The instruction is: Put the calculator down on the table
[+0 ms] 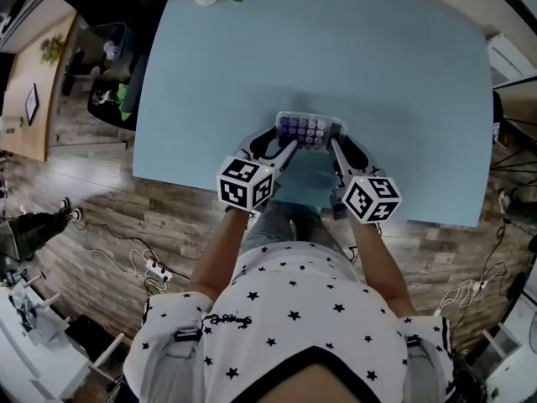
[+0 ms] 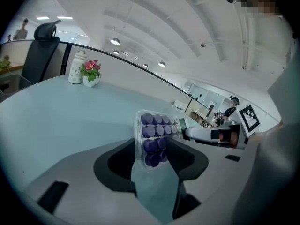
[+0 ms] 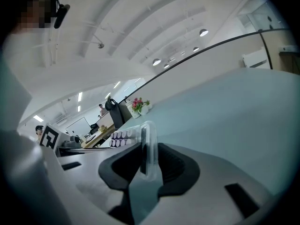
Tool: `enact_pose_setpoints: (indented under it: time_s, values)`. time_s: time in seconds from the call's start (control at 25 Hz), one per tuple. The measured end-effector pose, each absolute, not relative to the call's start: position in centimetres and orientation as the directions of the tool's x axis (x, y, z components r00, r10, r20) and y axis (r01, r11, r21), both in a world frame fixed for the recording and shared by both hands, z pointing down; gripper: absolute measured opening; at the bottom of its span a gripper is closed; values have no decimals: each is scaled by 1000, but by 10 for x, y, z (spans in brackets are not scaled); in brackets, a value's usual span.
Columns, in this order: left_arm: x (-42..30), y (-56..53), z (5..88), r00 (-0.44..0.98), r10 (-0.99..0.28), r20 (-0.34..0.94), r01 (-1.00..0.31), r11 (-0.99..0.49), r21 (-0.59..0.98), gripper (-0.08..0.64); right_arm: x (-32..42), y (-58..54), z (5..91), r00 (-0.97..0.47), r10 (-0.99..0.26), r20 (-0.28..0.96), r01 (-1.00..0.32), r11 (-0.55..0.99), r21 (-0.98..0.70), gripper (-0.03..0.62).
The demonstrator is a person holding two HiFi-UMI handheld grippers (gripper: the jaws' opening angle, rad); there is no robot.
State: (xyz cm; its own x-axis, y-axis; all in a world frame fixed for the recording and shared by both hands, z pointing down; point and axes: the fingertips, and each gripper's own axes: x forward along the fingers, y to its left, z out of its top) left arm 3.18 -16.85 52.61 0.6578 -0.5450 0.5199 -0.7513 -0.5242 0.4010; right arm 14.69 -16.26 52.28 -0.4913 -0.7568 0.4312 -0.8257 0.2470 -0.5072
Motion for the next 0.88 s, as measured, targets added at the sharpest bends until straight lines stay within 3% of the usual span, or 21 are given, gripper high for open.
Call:
enact_pose_setpoints:
  time_s: [0.88]
  values:
    - [40,-173,563,607,-478,635,-785,-487,384,215,151,-169,564,-491,-671,555,-850,228,-475,100]
